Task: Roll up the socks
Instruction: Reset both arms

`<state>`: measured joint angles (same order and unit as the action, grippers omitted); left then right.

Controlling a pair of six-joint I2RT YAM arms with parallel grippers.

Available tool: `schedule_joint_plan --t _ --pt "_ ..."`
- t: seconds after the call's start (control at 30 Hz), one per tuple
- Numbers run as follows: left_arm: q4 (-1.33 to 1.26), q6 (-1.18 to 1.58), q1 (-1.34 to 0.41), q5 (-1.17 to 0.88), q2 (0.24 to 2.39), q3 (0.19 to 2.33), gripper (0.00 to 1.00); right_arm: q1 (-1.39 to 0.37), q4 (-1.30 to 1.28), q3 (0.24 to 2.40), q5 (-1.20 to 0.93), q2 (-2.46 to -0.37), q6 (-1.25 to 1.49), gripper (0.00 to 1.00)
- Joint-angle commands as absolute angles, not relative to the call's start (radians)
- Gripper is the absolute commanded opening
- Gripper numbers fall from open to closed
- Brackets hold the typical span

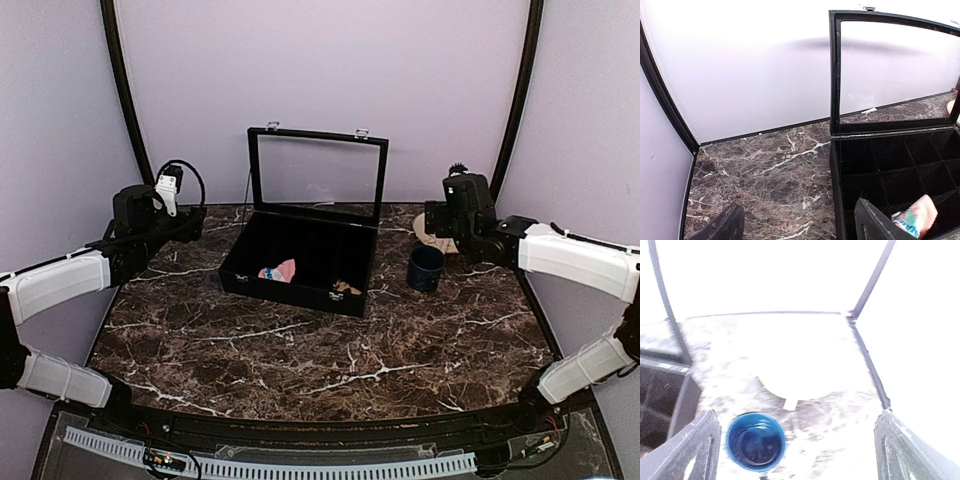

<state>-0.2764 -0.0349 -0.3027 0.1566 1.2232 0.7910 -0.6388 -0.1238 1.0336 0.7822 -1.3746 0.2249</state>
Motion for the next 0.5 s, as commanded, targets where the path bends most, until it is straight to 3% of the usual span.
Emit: schedule_joint_plan --t 0.0,0.47 --pt "-0.433 -0.059 -0.275 0.177 1.189 0.747 0.78 -0.608 0.012 0.928 0.923 -1.281 0.283 0.99" --pt "-0.446 -0.051 -0.241 0.146 1.193 0.707 0.78 -0.608 -0.087 0.854 1.062 -1.224 0.452 0.99"
